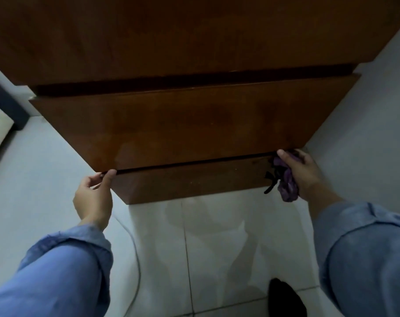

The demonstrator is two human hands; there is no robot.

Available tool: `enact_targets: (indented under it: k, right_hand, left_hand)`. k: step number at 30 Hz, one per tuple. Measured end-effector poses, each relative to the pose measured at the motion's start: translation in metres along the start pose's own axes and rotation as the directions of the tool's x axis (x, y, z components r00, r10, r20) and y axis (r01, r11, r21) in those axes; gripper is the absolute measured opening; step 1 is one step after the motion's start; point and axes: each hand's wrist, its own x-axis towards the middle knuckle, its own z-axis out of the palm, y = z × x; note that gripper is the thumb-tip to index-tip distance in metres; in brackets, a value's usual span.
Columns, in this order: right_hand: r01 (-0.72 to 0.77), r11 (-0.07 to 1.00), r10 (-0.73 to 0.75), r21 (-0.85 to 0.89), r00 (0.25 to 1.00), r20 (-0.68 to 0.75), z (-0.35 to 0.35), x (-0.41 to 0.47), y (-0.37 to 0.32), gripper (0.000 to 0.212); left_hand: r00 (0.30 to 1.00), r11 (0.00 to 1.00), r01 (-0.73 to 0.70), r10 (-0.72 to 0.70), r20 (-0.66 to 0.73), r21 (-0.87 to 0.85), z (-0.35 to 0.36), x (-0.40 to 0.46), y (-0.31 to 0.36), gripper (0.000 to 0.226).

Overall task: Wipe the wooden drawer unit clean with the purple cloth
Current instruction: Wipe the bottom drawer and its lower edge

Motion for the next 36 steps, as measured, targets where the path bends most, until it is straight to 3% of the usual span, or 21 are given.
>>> enact_targets:
  k: [6,10,14,17,19,21,23,24,27,30,31,32,33,35,36]
  right_hand:
    - [0.025,0.999,-0.029,-0.04,0.995,-0.099,-0.003,0.002,0.005,0.081]
    - [0.016,0.998,-0.025,-0.056,0.986,-0.162,-0.001,0.001,0.009,0.07]
    - [-0.02,0.987,-0.013,-0.161,0.98,-0.198,0.0,-0.007,0.006,0.073]
    - [-0.065,0.993,0.052,-0.095,0.99,-0.133,0.0,-0.014,-0.001,0.08]
    - [-0.114,0.992,0.118,0.044,0.987,-0.106,0.001,-0.019,-0.005,0.09]
    - [-0.197,0.961,0.198,0.195,0.98,0.012,0.003,-0.025,-0.012,0.086]
    - [-0.218,0.962,0.194,0.165,0.969,0.15,0.008,-0.031,-0.02,0.085]
    - [-0.188,0.973,0.167,0.135,0.974,0.154,0.011,-0.038,-0.028,0.082]
    - [-0.01,0.997,0.013,0.08,0.999,-0.029,0.016,-0.05,-0.045,0.052]
    - [0.18,0.978,-0.142,0.108,0.946,-0.292,0.016,-0.049,-0.04,0.025]
    - [0.246,0.969,-0.228,0.021,0.924,-0.308,0.016,-0.045,-0.029,0.029]
    - [0.296,0.938,-0.336,-0.178,0.903,-0.269,0.015,-0.041,-0.016,0.033]
    - [0.329,0.842,-0.43,-0.428,0.888,-0.163,0.013,-0.039,-0.004,0.032]
    - [0.334,0.627,-0.458,-0.704,0.889,0.014,0.01,-0.036,0.01,0.036]
    - [0.314,0.591,-0.434,-0.743,0.9,0.035,0.01,-0.034,0.013,0.045]
  left_hand:
    - [1.0,0.995,-0.018,0.02,-0.018,0.102,0.004,-0.002,-0.003,0.042]
    - [1.0,0.985,-0.011,0.013,-0.011,0.171,0.002,-0.002,-0.003,0.047]
    - [0.999,0.97,0.044,-0.04,-0.02,0.241,-0.003,-0.005,0.0,0.056]
    - [0.997,0.968,0.069,-0.077,0.023,0.241,-0.005,-0.008,0.005,0.057]
    - [0.995,0.974,0.078,-0.089,0.046,0.213,-0.006,-0.013,0.005,0.053]
    - [0.994,0.987,0.083,-0.092,0.055,0.139,-0.008,-0.021,0.002,0.047]
    - [0.992,0.992,0.107,-0.111,0.054,0.069,-0.01,-0.028,0.003,0.044]
    - [0.99,0.991,0.125,-0.128,0.056,0.049,-0.01,-0.029,0.004,0.045]
    - [0.986,0.988,0.15,-0.152,0.063,0.028,-0.011,-0.032,0.005,0.047]
    - [0.988,0.99,0.142,-0.142,0.057,0.011,-0.011,-0.033,0.002,0.046]
    - [0.99,0.991,0.135,-0.135,0.05,0.013,-0.01,-0.033,0.001,0.047]
    - [0.99,0.991,0.131,-0.131,0.045,0.015,-0.01,-0.033,0.002,0.046]
    - [0.991,0.992,0.125,-0.126,0.039,0.017,-0.01,-0.032,0.001,0.046]
    - [0.993,0.994,0.111,-0.112,0.023,0.013,-0.009,-0.029,-0.001,0.045]
    - [0.994,0.994,0.109,-0.109,0.027,0.006,-0.009,-0.028,-0.002,0.045]
